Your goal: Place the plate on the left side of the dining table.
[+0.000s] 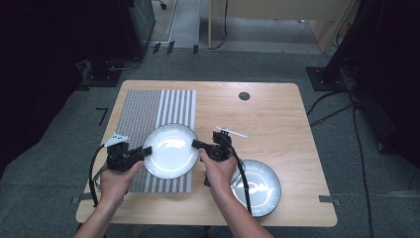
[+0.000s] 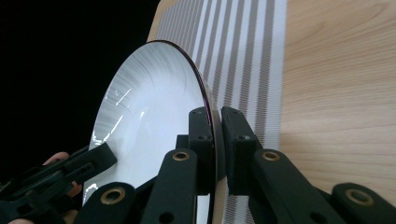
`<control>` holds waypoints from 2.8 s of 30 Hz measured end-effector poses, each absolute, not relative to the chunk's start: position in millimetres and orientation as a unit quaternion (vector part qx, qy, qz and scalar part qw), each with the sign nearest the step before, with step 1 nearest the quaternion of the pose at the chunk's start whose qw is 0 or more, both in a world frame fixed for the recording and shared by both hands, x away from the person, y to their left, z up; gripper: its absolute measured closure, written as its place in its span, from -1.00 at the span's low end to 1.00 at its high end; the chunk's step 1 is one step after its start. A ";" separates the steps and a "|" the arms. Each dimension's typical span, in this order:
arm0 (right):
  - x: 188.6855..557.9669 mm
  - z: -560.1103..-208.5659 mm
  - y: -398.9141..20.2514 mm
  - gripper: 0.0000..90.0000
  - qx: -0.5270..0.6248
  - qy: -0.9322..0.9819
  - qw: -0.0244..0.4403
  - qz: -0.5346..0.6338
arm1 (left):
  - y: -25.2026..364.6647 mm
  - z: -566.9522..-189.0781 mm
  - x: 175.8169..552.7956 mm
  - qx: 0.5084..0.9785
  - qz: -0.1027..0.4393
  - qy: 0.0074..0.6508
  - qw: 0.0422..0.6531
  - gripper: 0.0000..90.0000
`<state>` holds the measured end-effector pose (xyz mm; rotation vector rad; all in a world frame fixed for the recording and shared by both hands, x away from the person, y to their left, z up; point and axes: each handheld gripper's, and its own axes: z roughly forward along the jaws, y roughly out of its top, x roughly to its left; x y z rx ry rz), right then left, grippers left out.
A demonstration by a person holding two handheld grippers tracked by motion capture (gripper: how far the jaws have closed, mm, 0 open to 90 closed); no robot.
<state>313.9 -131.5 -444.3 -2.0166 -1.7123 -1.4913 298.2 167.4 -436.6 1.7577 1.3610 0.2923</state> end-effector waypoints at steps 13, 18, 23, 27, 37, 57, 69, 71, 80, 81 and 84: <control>338.4 -445.3 -96.4 0.88 -0.660 -0.574 0.053 -0.482 | 196.5 -439.6 316.6 0.685 0.127 0.572 0.432 0.64; 349.3 -449.1 -83.5 0.88 -0.660 -0.581 0.053 -0.474 | 206.9 -447.5 325.2 0.677 0.127 0.584 0.429 0.65; 360.2 -452.8 -72.6 0.87 -0.657 -0.584 0.054 -0.473 | 216.0 -452.7 335.7 0.669 0.127 0.594 0.428 0.65; 369.5 -457.2 -66.7 0.88 -0.659 -0.583 0.055 -0.471 | 218.3 -453.5 342.3 0.666 0.130 0.600 0.423 0.67; 396.3 -475.5 -59.0 0.89 -0.663 -0.588 0.050 -0.460 | 222.5 -470.5 369.0 0.651 0.122 0.624 0.415 0.70; 430.5 -509.4 -53.0 0.89 -0.670 -0.590 0.063 -0.447 | 223.2 -500.5 404.0 0.642 0.114 0.654 0.383 0.71; 434.0 -513.0 -55.1 0.88 -0.670 -0.588 0.067 -0.448 | 221.6 -500.9 405.9 0.637 0.120 0.656 0.386 0.72; 434.4 -512.2 -54.7 0.88 -0.669 -0.590 0.065 -0.447 | 221.9 -500.9 406.5 0.635 0.120 0.658 0.387 0.71; 440.2 -509.3 -49.2 0.88 -0.671 -0.586 0.064 -0.450 | 224.6 -493.9 413.4 0.638 0.126 0.662 0.373 0.71; 440.2 -509.3 -49.2 0.88 -0.671 -0.586 0.064 -0.450 | 224.6 -493.9 413.4 0.638 0.126 0.662 0.373 0.71; 440.5 -510.8 -47.1 0.88 -0.670 -0.589 0.068 -0.447 | 226.3 -494.6 413.2 0.639 0.125 0.664 0.369 0.71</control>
